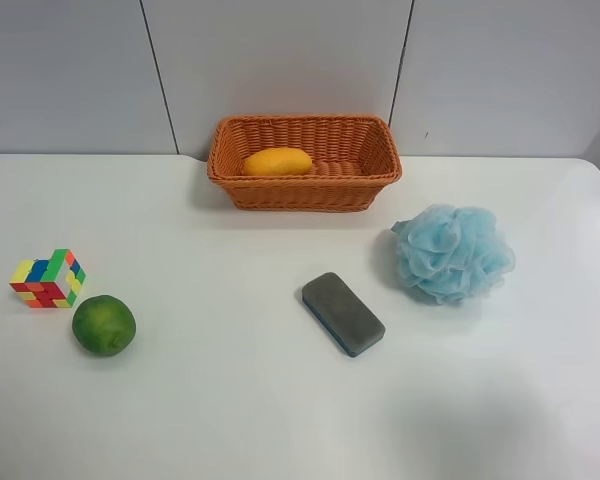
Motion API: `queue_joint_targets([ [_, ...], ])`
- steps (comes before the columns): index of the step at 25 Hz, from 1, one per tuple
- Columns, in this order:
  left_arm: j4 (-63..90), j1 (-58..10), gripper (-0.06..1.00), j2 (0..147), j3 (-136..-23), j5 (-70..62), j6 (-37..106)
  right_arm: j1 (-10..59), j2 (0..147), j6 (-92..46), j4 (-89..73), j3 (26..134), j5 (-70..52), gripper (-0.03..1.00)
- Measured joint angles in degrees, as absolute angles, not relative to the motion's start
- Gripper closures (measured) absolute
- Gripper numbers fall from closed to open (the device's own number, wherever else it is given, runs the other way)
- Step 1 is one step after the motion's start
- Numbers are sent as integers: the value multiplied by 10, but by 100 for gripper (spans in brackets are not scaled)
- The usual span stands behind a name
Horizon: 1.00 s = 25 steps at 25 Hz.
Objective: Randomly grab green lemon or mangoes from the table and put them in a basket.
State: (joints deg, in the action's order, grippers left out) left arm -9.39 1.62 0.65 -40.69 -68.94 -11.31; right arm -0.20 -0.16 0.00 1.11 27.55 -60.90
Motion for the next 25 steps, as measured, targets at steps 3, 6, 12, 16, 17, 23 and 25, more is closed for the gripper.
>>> queue_joint_targets([
  [3,-84,17,4,2,-376,-693,-118,-2,-2,0,11,276,-609,-1],
  [6,-68,17,4,3,-353,-672,-117,-2,-2,0,11,276,-609,-1],
  [12,-49,17,4,3,-299,-626,-104,-2,-2,0,11,276,-609,-1],
  [16,-38,17,4,3,-292,-614,-93,-2,-2,0,11,276,-609,-1],
  [17,-36,17,4,3,-292,-614,-90,-2,-2,0,11,276,-609,-1],
  [23,-5,17,4,3,-292,-612,-48,-2,-2,0,11,276,-609,-1],
  [25,-5,17,4,3,-292,-612,-46,-2,-2,0,11,276,-609,-1],
])
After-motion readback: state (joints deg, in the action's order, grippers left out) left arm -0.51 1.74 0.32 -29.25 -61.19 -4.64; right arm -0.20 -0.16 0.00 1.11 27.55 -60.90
